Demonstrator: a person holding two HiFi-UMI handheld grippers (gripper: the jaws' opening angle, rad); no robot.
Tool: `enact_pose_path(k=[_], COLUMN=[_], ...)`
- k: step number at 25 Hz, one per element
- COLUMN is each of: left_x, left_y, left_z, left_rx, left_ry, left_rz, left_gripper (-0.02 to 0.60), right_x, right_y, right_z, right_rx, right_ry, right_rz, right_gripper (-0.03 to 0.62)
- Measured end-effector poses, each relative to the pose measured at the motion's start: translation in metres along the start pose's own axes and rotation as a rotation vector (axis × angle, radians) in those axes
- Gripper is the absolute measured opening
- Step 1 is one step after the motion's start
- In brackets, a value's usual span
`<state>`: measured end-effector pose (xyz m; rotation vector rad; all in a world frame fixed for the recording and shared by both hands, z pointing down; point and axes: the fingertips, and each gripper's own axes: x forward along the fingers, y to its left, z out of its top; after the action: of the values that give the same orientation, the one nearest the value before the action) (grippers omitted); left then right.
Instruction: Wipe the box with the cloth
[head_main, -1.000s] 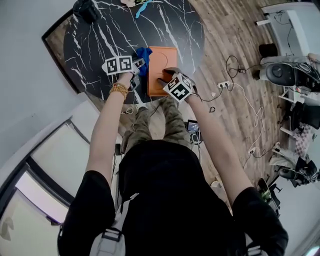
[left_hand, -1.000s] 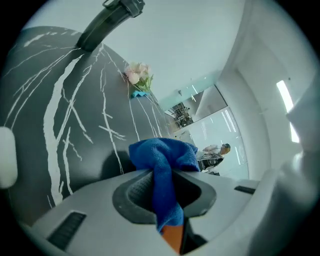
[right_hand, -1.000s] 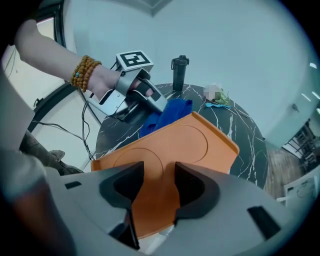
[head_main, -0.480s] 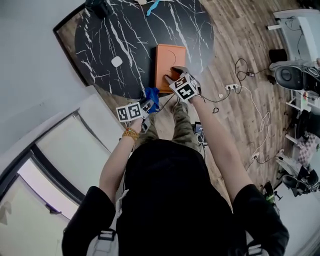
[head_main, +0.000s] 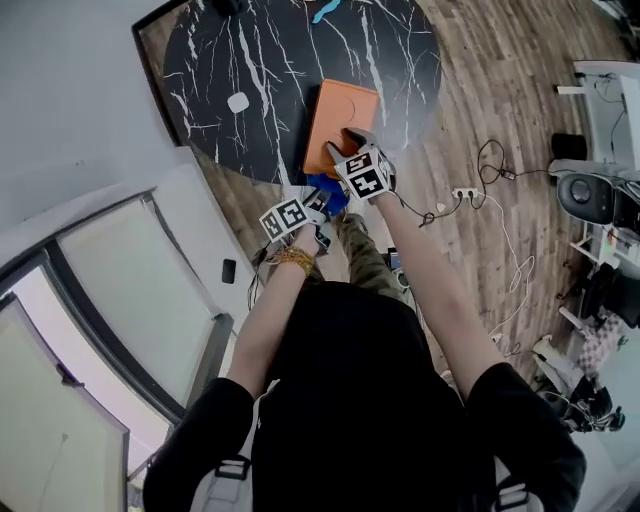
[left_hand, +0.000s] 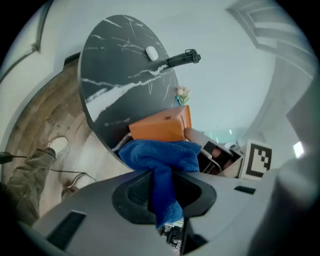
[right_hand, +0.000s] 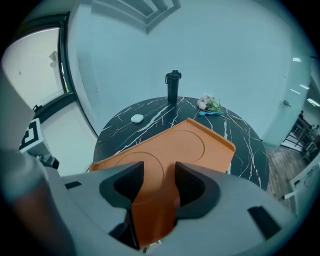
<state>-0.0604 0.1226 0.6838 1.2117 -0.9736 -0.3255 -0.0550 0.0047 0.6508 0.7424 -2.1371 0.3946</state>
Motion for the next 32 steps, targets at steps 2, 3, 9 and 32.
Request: enact_pose_path(k=[2,3,9,32], left_x=[0.015,0.019,-0.024,0.137], left_y=[-0.006,-0.007,-0.037,-0.125], left_z=[-0.020,-0.025,0.007,0.057], left_rx=[0.004,0.010,0.410,1.789], left_ry=[-0.027,-0.061,-0.227,0.506], left_rz=[0.007,0.019,0.161,0.684], left_gripper=[0.080,0.080,0.083,0.078], right_x=[-0.001,-0.002,-0.049,-0.196], right_y=[-0.002,-0.001,-0.018,-0.040], right_z=[0.000,0.000,-0.017,-0.161], right_rx=[-0.019,-0.028,0.064,0.178], right_ry=[-0.009,-0.008,-0.072,-0.152], right_rz=[-0.002,0.011,0.153,0.098], right_gripper=[0.189,0.189,0.155,0.124])
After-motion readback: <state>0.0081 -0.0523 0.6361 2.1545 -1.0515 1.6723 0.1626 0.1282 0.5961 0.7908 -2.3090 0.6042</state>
